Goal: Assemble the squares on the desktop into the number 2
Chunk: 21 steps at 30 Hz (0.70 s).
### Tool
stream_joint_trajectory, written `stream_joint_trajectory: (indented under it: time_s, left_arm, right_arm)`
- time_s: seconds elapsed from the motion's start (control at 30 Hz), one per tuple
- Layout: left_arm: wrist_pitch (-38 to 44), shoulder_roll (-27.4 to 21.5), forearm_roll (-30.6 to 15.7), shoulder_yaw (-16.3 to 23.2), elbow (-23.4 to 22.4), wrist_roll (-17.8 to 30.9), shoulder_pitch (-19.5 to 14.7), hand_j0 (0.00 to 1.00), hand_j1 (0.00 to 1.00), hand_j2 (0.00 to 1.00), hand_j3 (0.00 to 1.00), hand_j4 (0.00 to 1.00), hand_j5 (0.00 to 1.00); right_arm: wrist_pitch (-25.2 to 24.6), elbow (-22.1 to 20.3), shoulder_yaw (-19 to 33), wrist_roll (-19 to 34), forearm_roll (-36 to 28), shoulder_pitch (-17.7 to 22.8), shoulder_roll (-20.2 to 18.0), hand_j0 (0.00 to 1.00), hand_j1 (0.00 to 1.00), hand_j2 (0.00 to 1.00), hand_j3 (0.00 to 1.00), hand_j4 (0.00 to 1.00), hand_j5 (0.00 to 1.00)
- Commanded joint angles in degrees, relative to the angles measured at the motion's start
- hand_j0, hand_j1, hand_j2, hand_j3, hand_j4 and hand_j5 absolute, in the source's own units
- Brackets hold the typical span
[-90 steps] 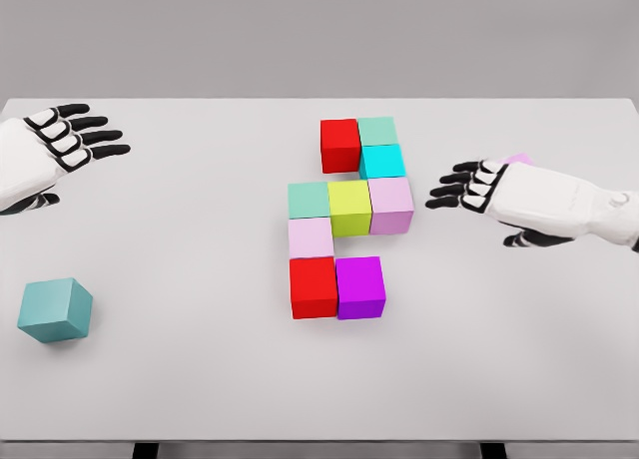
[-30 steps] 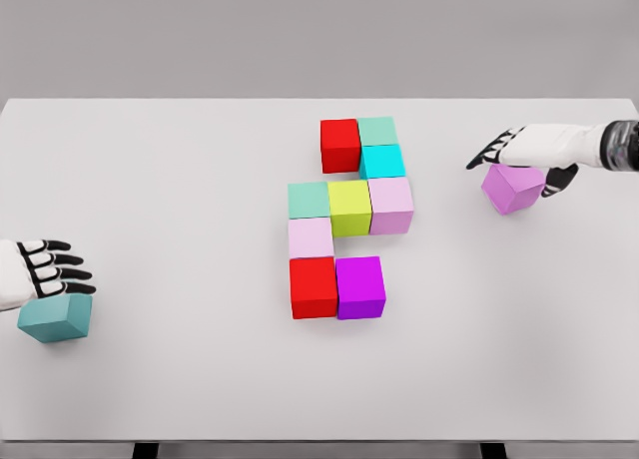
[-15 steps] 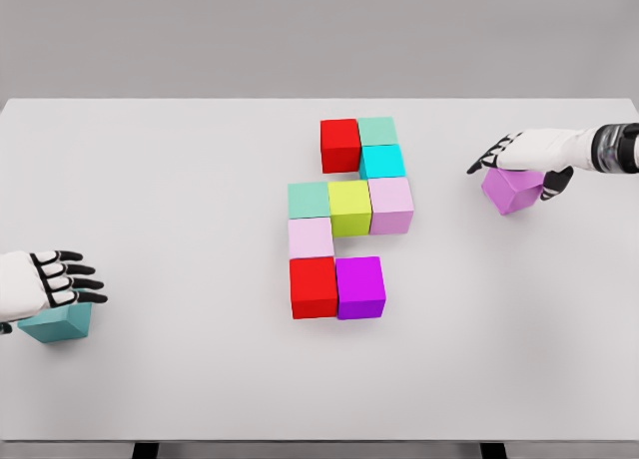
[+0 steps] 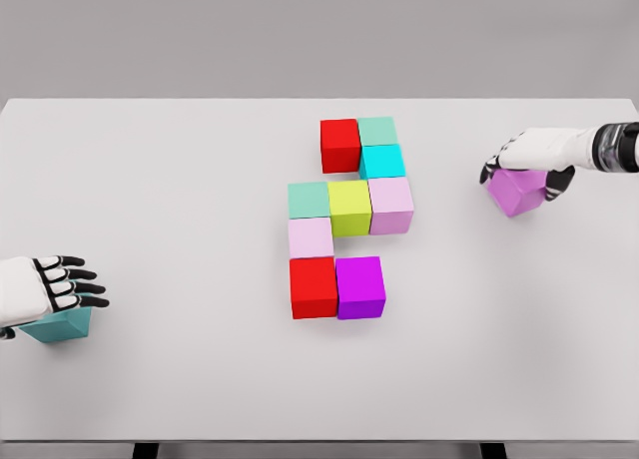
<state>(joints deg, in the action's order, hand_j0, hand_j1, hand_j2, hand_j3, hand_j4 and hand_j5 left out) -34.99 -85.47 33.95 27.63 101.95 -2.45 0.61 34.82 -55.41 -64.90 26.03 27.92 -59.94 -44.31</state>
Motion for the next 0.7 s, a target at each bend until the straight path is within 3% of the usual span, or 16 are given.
stream_joint_trajectory:
  time_s: [0.0, 0.13, 0.33, 0.57, 0.67]
  left_arm:
    - [0.0, 0.6, -0.3, 0.0, -0.3, 0.0, 0.0, 1.0, 1.0, 1.0, 1.0, 1.0, 1.0]
    - [0.0, 0.9, 0.1, 0.1, -0.4, 0.0, 0.0, 1.0, 1.0, 1.0, 1.0, 1.0, 1.0]
    - [0.0, 1.0, 0.5, 0.6, -0.7, 0.3, 0.0, 1.0, 1.0, 1.0, 1.0, 1.0, 1.0]
    - [0.0, 1.7, 0.5, 0.9, -1.7, 0.3, 0.0, 1.0, 1.0, 1.0, 1.0, 1.0, 1.0]
    - [0.0, 1.8, 0.6, 1.1, -1.9, 0.3, 0.0, 1.0, 1.0, 1.0, 1.0, 1.0, 1.0]
  right_arm:
    - [0.2, -0.1, -0.1, 0.2, 0.2, 0.0, -0.2, 0.67, 0.67, 0.67, 0.67, 0.67, 0.67]
    - [0.2, -0.7, 0.3, 0.2, -0.3, -0.2, -0.8, 0.66, 0.66, 0.66, 0.66, 0.66, 0.66]
    - [0.2, -8.0, 0.6, 0.2, -1.8, -0.3, -6.0, 0.64, 0.64, 0.64, 0.64, 0.64, 0.64]
    - [0.2, -23.3, 1.0, 0.2, -2.2, -0.1, -15.0, 0.6, 0.6, 0.6, 0.6, 0.6, 0.6]
    - [0.2, -28.2, 0.8, 0.2, -2.2, 0.1, -17.2, 0.59, 0.59, 0.59, 0.59, 0.59, 0.59]
